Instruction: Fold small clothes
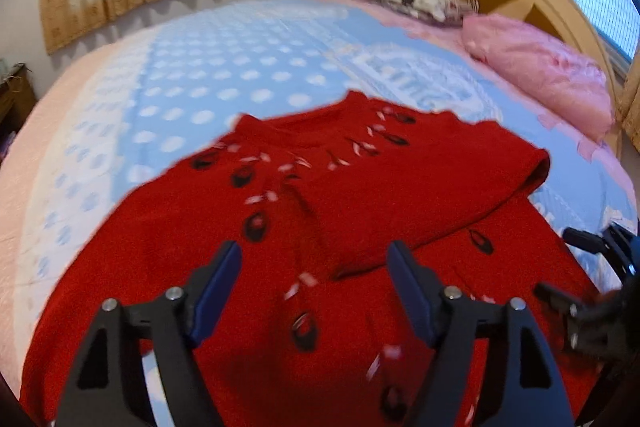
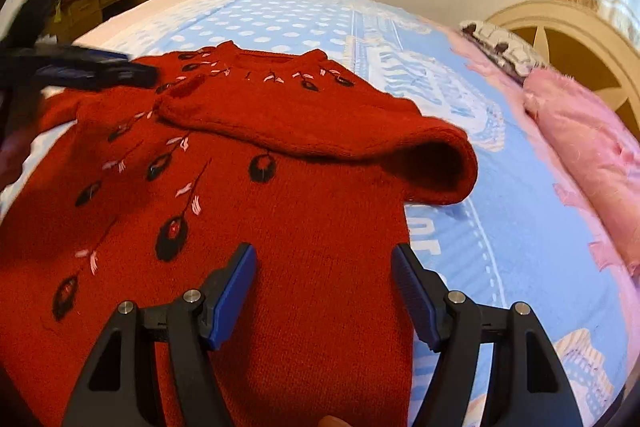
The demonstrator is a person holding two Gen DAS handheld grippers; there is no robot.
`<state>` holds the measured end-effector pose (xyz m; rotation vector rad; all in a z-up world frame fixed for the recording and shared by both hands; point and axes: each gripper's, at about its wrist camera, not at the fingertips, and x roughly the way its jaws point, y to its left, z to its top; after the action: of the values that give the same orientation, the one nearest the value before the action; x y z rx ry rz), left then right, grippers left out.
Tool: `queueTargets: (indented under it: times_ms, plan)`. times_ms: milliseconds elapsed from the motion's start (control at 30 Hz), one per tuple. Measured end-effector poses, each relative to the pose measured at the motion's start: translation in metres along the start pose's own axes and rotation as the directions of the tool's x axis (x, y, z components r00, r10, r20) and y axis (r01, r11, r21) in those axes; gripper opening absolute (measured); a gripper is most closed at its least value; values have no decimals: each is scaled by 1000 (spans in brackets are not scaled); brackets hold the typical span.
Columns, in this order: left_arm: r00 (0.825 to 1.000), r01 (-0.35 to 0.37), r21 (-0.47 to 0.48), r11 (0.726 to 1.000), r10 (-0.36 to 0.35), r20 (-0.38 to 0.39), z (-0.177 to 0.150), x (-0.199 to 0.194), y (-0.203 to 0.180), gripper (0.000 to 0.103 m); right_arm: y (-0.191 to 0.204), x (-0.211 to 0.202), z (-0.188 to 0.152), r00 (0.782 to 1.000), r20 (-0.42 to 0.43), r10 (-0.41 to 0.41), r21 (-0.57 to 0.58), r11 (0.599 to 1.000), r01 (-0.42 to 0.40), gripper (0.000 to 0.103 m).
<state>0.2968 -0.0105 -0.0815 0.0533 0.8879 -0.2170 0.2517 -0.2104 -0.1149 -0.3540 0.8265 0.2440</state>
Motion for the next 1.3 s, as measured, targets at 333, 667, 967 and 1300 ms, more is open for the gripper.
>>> queueTargets:
  times_ms: [333, 667, 967, 1300]
  plan:
    - [995, 14, -89, 996, -22, -93, 12, 58, 2, 5, 2, -6, -12, 998, 63, 20, -26, 999, -18, 71]
    - [997, 29, -66, 997, -25, 68, 22, -16, 26, 4, -56, -54, -9, 971, 228, 69, 199, 973, -116, 71]
    - [995, 13, -153, 988, 2, 96, 11, -23, 61, 4, -96, -25, -30, 987, 159, 17, 367, 927, -75, 77]
    - [999, -10, -257, 966, 23, 48, -29, -15, 94, 4, -102, -21, -39, 987, 155, 48, 394, 913, -106, 77]
